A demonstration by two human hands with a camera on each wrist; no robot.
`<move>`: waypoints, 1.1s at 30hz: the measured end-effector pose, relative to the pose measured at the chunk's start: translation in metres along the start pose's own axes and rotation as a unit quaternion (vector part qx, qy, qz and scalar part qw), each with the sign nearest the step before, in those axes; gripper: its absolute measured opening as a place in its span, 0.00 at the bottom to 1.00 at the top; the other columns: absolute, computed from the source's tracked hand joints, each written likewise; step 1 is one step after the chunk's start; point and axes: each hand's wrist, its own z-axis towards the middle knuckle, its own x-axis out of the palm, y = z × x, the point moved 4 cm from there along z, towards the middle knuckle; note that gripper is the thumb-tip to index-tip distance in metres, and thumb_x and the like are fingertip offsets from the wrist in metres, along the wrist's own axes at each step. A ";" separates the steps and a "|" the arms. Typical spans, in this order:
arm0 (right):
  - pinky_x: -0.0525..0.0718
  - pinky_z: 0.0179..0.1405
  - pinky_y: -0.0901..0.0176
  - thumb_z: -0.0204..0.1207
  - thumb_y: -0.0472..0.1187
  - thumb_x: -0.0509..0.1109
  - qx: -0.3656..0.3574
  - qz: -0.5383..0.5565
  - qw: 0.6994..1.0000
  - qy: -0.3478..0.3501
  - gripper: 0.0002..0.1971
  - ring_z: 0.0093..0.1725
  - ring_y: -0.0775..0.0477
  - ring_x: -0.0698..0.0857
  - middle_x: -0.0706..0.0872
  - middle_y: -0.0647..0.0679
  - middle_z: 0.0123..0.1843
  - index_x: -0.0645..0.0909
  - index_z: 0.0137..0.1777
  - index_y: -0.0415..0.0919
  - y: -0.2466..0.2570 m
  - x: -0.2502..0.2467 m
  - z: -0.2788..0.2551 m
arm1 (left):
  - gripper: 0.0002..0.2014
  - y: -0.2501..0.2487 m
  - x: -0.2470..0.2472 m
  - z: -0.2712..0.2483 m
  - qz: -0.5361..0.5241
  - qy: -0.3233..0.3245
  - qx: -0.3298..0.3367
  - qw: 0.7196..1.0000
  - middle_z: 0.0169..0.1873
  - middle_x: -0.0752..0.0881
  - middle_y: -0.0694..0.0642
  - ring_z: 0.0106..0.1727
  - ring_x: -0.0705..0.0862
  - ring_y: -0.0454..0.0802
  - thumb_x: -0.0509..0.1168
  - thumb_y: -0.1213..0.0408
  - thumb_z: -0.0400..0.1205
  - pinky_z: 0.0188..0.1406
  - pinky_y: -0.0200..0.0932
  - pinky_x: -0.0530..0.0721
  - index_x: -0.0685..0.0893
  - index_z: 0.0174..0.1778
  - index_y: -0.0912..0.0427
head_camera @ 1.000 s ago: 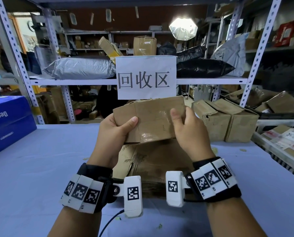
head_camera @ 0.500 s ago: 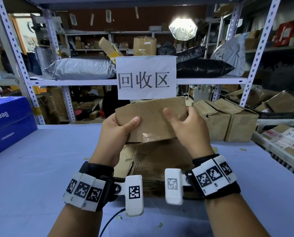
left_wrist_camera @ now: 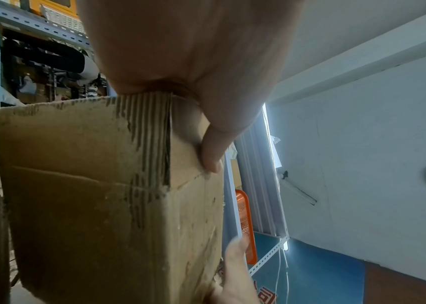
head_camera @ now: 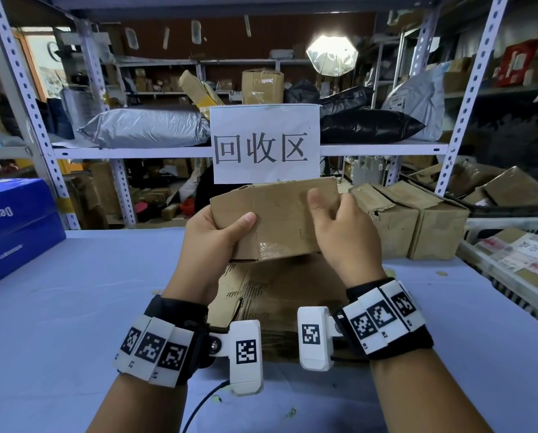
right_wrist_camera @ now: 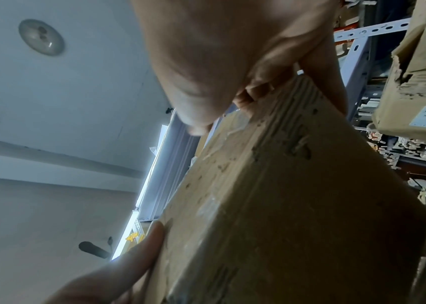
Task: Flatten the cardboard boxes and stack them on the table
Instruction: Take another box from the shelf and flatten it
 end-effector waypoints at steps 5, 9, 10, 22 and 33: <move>0.70 0.37 0.53 0.77 0.69 0.64 0.010 0.003 1.000 -0.021 0.26 0.40 0.45 0.78 0.75 0.56 0.36 0.70 0.49 0.44 -0.005 0.001 -0.004 | 0.08 0.001 -0.001 -0.002 0.003 0.005 -0.002 1.000 0.47 0.95 0.53 0.47 0.93 0.49 0.75 0.70 0.81 0.41 0.44 0.91 0.89 0.54 0.57; 0.65 0.33 0.54 0.86 0.56 0.60 0.002 0.053 0.998 -0.037 0.19 0.37 0.44 0.76 0.73 0.55 0.31 0.67 0.35 0.50 -0.010 -0.002 0.001 | 0.07 -0.001 -0.004 -0.001 0.007 0.001 0.006 1.000 0.45 0.95 0.52 0.45 0.93 0.47 0.75 0.70 0.81 0.38 0.41 0.89 0.89 0.53 0.58; 0.65 0.34 0.54 0.87 0.55 0.58 0.004 0.071 0.997 -0.038 0.20 0.37 0.44 0.76 0.74 0.54 0.30 0.66 0.34 0.51 -0.011 -0.002 0.001 | 0.07 -0.001 -0.004 -0.001 0.006 -0.001 0.009 1.000 0.45 0.95 0.52 0.45 0.93 0.47 0.75 0.70 0.81 0.38 0.40 0.89 0.89 0.54 0.58; 0.66 0.31 0.55 0.86 0.51 0.63 -0.010 0.102 0.994 -0.036 0.16 0.35 0.48 0.78 0.78 0.55 0.30 0.78 0.39 0.46 -0.012 -0.005 0.002 | 0.08 0.000 -0.009 -0.002 0.016 -0.003 0.013 1.000 0.47 0.95 0.52 0.46 0.93 0.47 0.74 0.70 0.81 0.39 0.42 0.90 0.89 0.54 0.56; 0.64 0.26 0.60 0.86 0.50 0.64 -0.029 0.108 0.993 -0.044 0.20 0.29 0.53 0.73 0.74 0.54 0.25 0.74 0.32 0.45 -0.011 -0.008 0.000 | 0.08 -0.001 -0.015 -0.002 0.033 -0.011 0.017 0.999 0.47 0.94 0.51 0.46 0.93 0.47 0.74 0.69 0.82 0.39 0.45 0.90 0.89 0.55 0.56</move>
